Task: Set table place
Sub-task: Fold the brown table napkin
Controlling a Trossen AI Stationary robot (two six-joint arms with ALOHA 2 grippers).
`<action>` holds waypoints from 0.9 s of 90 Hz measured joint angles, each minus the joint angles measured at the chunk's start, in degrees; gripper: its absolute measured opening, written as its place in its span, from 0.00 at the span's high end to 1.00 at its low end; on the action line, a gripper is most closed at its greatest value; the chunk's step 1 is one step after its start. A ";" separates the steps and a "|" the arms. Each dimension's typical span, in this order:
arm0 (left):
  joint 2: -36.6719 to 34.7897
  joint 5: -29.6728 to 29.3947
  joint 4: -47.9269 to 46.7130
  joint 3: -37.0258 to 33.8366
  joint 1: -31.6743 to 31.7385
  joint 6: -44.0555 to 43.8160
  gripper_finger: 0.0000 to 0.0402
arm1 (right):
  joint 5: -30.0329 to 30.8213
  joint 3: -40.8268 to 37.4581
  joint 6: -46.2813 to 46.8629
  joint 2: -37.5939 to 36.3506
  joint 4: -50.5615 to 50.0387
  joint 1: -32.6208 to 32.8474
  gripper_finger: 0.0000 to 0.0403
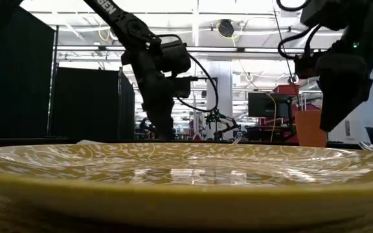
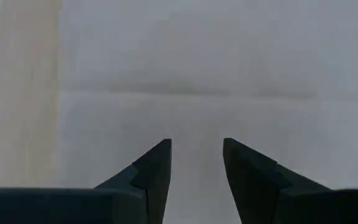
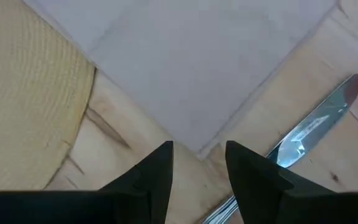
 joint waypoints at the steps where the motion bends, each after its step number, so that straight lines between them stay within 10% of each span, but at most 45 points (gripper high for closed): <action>1: 0.00 -0.18 -0.11 0.00 0.06 0.01 0.67 | 0.01 0.00 0.00 -0.20 0.01 0.00 0.67; 42: -0.37 -4.79 3.82 -7.39 1.25 -0.08 0.67 | 0.25 0.00 -0.09 -4.56 0.26 0.00 0.67; 81: -2.69 -11.34 -12.94 -7.68 0.87 -1.54 0.67 | 0.24 0.02 -0.41 -4.68 0.28 0.00 0.67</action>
